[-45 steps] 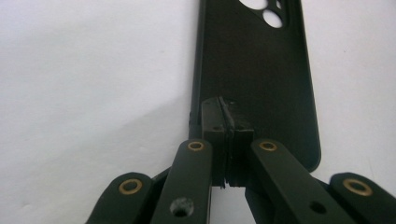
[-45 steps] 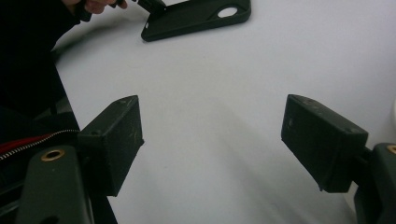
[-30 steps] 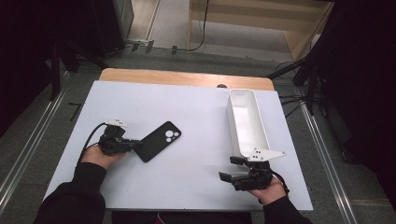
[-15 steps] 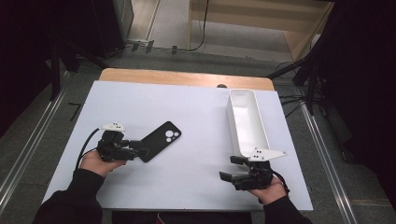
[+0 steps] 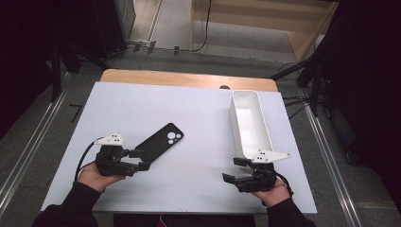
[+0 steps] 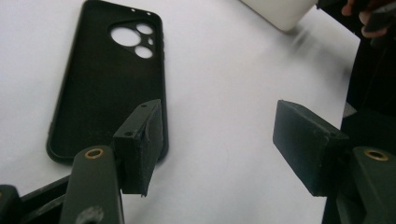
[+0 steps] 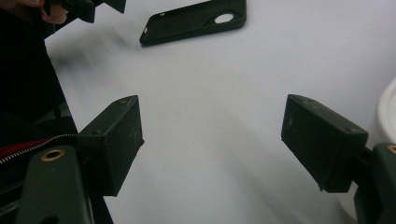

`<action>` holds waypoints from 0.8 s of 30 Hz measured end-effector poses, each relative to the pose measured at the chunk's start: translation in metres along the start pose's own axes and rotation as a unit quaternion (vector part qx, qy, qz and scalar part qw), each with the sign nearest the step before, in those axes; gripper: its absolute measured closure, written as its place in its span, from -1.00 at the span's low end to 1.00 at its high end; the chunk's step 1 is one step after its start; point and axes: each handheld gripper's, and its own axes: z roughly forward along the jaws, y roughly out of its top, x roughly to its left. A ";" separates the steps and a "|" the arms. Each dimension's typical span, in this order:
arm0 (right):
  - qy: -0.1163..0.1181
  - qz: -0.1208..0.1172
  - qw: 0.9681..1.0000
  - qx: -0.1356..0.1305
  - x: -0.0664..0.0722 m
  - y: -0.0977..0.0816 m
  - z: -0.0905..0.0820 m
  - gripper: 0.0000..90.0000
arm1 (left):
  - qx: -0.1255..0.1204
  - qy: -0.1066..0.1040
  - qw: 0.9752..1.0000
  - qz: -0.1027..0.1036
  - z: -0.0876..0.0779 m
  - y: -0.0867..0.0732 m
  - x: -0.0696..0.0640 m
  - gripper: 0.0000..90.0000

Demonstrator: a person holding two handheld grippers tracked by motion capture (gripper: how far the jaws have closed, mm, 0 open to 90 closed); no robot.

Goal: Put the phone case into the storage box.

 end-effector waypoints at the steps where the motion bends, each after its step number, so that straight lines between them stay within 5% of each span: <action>1: 0.000 0.000 1.000 0.000 0.000 0.000 0.000 -0.57 | 0.003 0.003 1.000 0.002 0.000 -0.001 -0.002 -0.28; 9: -0.002 0.002 1.000 0.001 0.000 -0.001 -0.001 -0.58 | -0.002 -0.011 1.000 0.007 -0.003 -0.006 -0.006 -0.53; 24: 0.001 0.004 1.000 -0.001 -0.001 -0.001 -0.001 -0.58 | 0.008 -0.002 1.000 0.008 -0.002 -0.002 -0.001 -0.52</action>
